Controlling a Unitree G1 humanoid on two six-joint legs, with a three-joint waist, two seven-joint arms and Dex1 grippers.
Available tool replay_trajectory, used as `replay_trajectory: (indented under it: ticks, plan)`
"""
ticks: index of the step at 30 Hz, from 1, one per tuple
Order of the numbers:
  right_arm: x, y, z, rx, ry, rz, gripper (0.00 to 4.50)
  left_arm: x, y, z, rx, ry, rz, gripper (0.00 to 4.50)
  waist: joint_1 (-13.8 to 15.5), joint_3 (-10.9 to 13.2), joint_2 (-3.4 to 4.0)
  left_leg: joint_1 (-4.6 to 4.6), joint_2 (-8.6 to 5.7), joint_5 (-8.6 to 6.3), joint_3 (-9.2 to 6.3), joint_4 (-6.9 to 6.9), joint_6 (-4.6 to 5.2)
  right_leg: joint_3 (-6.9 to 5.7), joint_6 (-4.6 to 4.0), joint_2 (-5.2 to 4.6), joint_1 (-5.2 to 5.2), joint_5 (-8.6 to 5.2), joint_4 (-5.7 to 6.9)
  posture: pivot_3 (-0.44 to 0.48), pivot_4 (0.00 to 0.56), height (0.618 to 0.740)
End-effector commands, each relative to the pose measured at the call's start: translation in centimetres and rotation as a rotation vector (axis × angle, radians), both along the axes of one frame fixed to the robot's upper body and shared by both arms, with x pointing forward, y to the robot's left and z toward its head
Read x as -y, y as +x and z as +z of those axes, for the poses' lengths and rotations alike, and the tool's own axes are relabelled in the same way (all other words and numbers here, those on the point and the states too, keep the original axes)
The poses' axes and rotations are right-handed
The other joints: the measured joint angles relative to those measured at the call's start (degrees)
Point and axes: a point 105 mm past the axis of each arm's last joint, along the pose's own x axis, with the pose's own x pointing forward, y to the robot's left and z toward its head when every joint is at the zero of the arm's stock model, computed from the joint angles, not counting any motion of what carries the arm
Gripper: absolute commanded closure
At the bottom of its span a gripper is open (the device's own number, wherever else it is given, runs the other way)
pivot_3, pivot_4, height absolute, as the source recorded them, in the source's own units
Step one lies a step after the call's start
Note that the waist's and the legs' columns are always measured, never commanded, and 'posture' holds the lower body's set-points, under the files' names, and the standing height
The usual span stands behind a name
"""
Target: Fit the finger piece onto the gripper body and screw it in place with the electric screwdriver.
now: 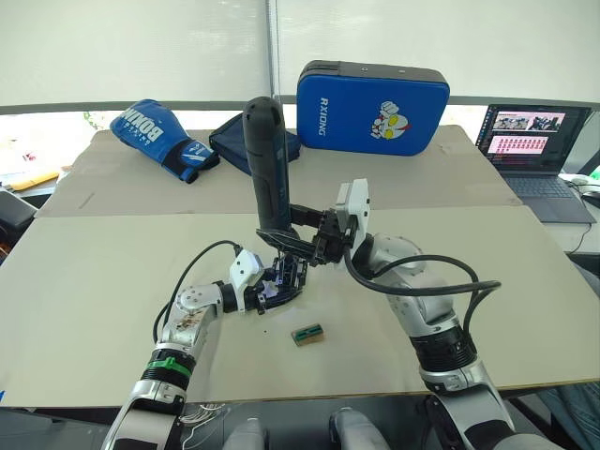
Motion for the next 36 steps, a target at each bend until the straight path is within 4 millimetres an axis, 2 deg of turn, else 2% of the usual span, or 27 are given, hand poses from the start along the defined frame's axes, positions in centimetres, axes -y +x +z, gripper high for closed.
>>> replay_trajectory:
  ticks: [1, 8, 12, 17, 21, 25, 30, 34, 36]
  plan:
    - [0.5, 0.5, -0.9, -0.074, -0.057, 0.0, 2.59, 0.8, -0.9, -0.6, -0.026, -0.001, -0.049, 1.77, -0.01, 0.0, 0.0, 0.0, 0.0, 0.0, 0.0, 0.0, 0.0, 0.0, 0.0, 0.0, 0.0, 0.0, 0.0, 0.0, 0.15, 0.74]
    - [1.1, -1.0, 4.1, 0.041, 0.032, 0.096, 2.59, 0.7, -1.3, -1.0, -0.038, 0.007, -0.049, 1.77, 0.15, 0.02, -0.01, -0.07, 0.0, 0.0, -0.01, 0.0, 0.0, -0.01, 0.0, -0.01, -0.04, 0.0, -0.03, 0.0, 0.15, 0.74]
    - [1.8, -1.4, 5.8, 0.119, 0.112, 0.107, 2.59, 0.7, -1.4, -1.2, -0.041, 0.007, -0.042, 1.77, 0.15, 0.05, -0.02, -0.15, 0.0, 0.0, -0.02, 0.0, 0.0, -0.01, 0.0, -0.01, -0.11, 0.0, -0.03, 0.0, 0.15, 0.74]
    - [2.4, -1.9, 6.7, 0.16, 0.19, 0.118, 2.59, 0.7, -1.4, -1.4, -0.041, 0.008, -0.027, 1.77, 0.14, 0.05, -0.02, -0.14, 0.0, 0.0, -0.02, 0.0, 0.0, -0.01, 0.0, -0.01, -0.11, 0.0, -0.03, 0.0, 0.15, 0.74]
    - [2.6, -2.7, 6.4, 0.179, 0.177, 0.151, 2.59, 0.7, -1.3, -1.5, -0.037, 0.007, -0.018, 1.77, 0.18, 0.05, -0.02, -0.13, 0.0, 0.0, -0.02, 0.0, 0.0, -0.01, 0.0, -0.01, -0.11, 0.0, -0.01, 0.0, 0.15, 0.74]
    - [3.2, -3.0, 6.9, 0.208, 0.188, 0.146, 2.59, 0.6, -1.4, -1.4, -0.046, -0.013, -0.016, 1.77, 0.19, 0.05, -0.02, -0.13, 0.0, 0.0, -0.02, 0.01, 0.0, -0.01, 0.0, -0.01, -0.1, 0.0, -0.01, 0.0, 0.15, 0.74]
    - [4.2, -3.5, 7.8, 0.249, 0.185, 0.136, 2.59, 0.1, -1.4, -1.3, -0.034, -0.013, 0.001, 0.03, 0.2, 0.05, -0.01, -0.13, 0.0, 0.0, -0.02, 0.0, 0.0, -0.01, 0.0, -0.02, -0.1, 0.0, -0.02, 0.0, 0.15, 0.74]
    - [5.3, -4.1, 8.5, 0.274, 0.177, 0.124, 2.59, -0.8, -1.6, -1.2, -0.024, -0.003, 0.01, 0.03, -0.08, 0.05, -0.01, -0.12, 0.01, 0.0, -0.02, -0.02, 0.0, -0.01, 0.0, -0.01, -0.11, 0.0, -0.03, 0.0, 0.15, 0.74]
    - [6.6, -4.5, 8.8, 0.283, 0.152, 0.096, 2.59, -2.0, -1.8, -0.8, -0.015, 0.003, 0.022, 0.03, -0.17, 0.05, -0.01, -0.11, 0.03, 0.0, -0.02, -0.05, 0.0, -0.01, 0.0, 0.0, -0.12, 0.0, -0.02, 0.0, 0.15, 0.74]
